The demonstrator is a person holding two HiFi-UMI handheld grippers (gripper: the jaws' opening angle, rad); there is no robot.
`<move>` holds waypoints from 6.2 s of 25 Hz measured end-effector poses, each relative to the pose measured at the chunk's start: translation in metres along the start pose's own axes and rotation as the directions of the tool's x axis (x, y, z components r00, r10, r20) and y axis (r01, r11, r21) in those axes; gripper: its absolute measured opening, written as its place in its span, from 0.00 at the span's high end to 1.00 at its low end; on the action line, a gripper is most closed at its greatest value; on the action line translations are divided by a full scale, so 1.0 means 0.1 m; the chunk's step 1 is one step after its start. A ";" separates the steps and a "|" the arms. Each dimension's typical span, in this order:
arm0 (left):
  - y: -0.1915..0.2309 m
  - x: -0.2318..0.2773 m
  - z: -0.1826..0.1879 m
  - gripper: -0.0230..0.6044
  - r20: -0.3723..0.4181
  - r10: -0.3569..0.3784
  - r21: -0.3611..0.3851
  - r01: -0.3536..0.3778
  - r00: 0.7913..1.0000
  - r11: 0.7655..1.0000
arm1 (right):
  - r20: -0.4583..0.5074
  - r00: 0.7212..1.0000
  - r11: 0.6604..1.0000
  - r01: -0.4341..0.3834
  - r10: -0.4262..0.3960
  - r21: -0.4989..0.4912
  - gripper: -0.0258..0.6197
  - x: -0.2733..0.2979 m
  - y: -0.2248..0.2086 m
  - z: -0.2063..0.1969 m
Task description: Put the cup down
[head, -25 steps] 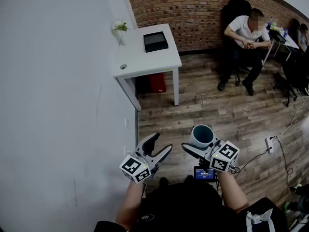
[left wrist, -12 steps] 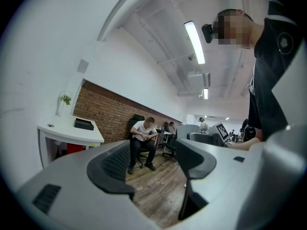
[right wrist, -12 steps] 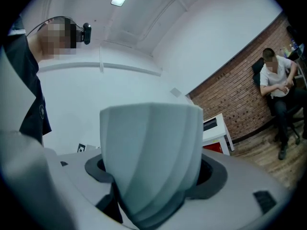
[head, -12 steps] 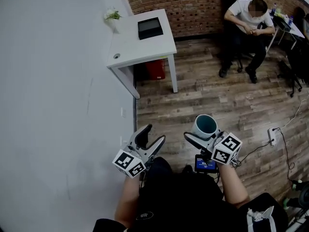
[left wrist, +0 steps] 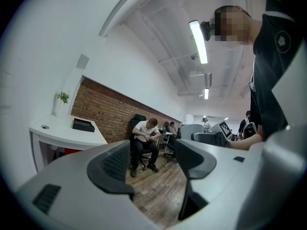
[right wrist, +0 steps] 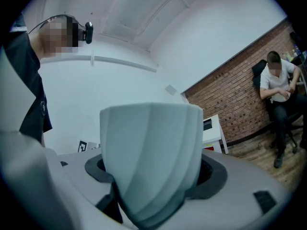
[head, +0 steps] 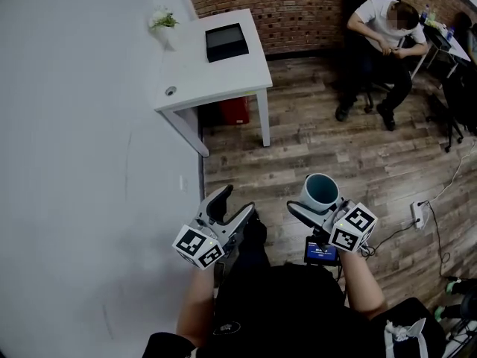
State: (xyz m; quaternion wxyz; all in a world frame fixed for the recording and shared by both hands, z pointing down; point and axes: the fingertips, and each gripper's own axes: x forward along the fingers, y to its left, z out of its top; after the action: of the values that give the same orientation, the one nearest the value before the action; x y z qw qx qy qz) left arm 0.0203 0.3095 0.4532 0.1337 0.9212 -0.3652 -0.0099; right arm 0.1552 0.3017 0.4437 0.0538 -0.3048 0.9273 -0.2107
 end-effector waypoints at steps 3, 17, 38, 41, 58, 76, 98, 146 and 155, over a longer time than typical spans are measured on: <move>0.54 0.22 0.11 0.48 0.003 -0.003 -0.011 0.003 1.000 1.000 | -0.007 1.000 1.000 0.009 -0.009 -0.013 0.34 0.43 -0.23 0.15; 2.20 0.80 0.79 0.48 0.081 -0.099 -0.057 0.104 0.992 0.993 | -0.015 0.999 0.999 0.045 -0.045 -0.023 0.34 2.24 -0.91 0.75; 3.54 2.33 1.02 0.49 0.022 -0.048 -0.071 0.049 0.999 0.996 | -0.034 0.994 0.995 -0.103 0.102 -0.018 0.34 3.83 -2.57 1.42; 3.78 2.67 1.18 0.49 0.020 -0.027 -0.064 0.029 0.999 0.998 | -0.048 0.990 0.991 -0.131 0.130 -0.017 0.34 4.04 -2.88 1.58; 4.70 3.32 1.44 0.49 -0.014 -0.007 -0.076 0.006 1.000 0.997 | -0.040 0.994 0.993 -0.101 0.104 0.054 0.34 4.80 -3.73 1.90; 4.98 3.33 1.49 0.49 -0.013 -0.102 -0.081 0.101 0.995 0.992 | -0.017 0.999 0.999 -0.027 0.028 0.041 0.34 5.01 -3.62 1.90; 5.18 3.29 1.37 0.49 -0.077 0.002 -0.085 -0.009 0.997 0.996 | -0.161 0.984 0.996 -0.064 0.074 0.069 0.34 5.31 -4.11 1.42; 5.70 3.00 1.30 0.49 -0.053 0.129 -0.143 -0.135 0.990 0.980 | -0.561 0.824 0.890 -0.201 -0.072 -0.410 0.37 7.05 -4.85 0.26; 5.58 2.93 1.31 0.49 -0.048 0.130 -0.130 -0.136 0.990 0.982 | -0.565 0.821 0.898 -0.181 -0.088 -0.402 0.37 6.80 -4.86 0.26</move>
State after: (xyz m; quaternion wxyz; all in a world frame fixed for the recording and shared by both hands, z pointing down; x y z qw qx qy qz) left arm -0.1541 -0.3088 0.4920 0.2024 0.8838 -0.4218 -0.0073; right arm -0.1250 -0.4603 0.6454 -0.2902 -0.2086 0.9308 -0.0764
